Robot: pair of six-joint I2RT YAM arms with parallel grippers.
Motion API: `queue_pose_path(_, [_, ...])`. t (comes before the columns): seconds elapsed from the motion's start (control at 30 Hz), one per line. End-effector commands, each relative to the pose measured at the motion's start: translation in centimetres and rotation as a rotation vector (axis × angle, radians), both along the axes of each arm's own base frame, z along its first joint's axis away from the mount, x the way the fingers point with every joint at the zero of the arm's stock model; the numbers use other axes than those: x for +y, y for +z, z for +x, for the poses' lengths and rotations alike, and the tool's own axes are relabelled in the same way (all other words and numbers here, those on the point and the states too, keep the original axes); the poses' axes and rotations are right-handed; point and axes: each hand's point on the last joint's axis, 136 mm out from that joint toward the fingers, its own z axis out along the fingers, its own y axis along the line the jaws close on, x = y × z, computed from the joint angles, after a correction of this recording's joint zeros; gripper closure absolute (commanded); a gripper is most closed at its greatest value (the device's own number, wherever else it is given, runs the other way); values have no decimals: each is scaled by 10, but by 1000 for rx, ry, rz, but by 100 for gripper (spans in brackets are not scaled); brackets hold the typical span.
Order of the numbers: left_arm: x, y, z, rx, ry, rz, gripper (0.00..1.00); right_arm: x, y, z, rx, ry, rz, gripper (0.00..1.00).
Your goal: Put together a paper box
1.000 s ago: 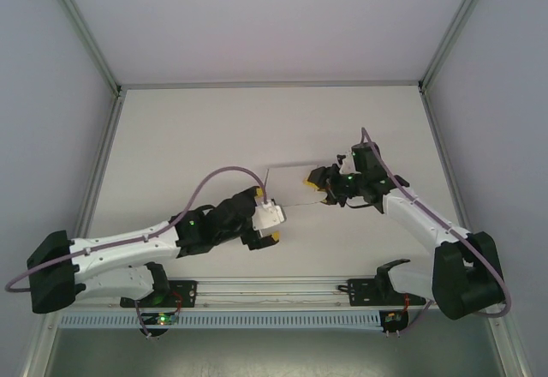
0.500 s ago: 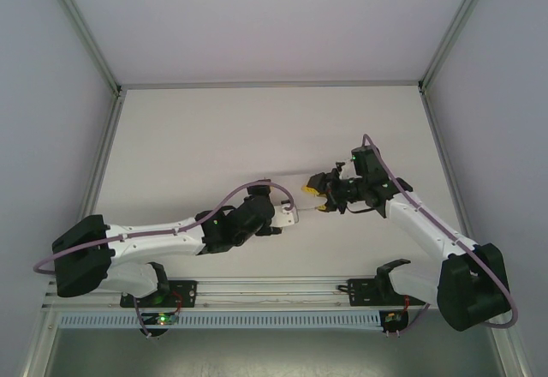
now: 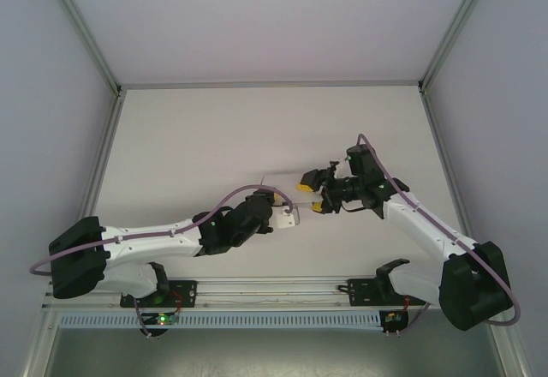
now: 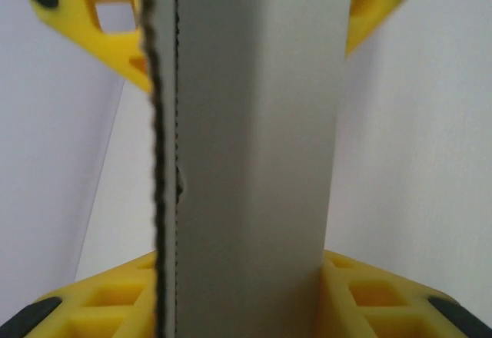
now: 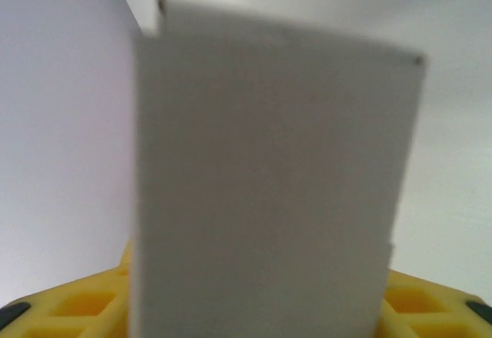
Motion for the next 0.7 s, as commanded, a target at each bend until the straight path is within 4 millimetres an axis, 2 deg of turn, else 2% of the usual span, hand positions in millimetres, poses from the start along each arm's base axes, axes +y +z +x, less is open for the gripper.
queue_pose_path(0.0, [-12, 22, -1, -17, -19, -87, 60, 2, 13, -6, -48, 19, 24, 36])
queue_pose_path(0.03, [-12, 21, -1, -10, -20, -81, 60, 0, 15, -4, -72, 10, 16, 27])
queue_pose_path(0.1, [-10, 17, -2, 19, -17, -60, 62, -7, 21, -1, -124, -13, -11, 19])
queue_pose_path(0.13, [-7, 12, -5, 60, -13, -40, 62, -13, 25, 2, -173, -26, -35, 2])
queue_pose_path(0.27, [10, -7, -23, 274, -6, 50, 60, -40, 42, 14, -408, -88, -182, 1])
queue_pose_path(0.4, [31, -18, -26, 413, 70, 97, 60, -63, 47, 14, -579, -187, -254, 2])
queue_pose_path(0.57, [45, -25, -25, 560, 124, 125, 60, -78, 43, 5, -680, -150, -371, 1])
queue_pose_path(0.67, [45, -34, -29, 690, 103, 135, 60, -73, 49, 12, -837, -116, -366, 1])
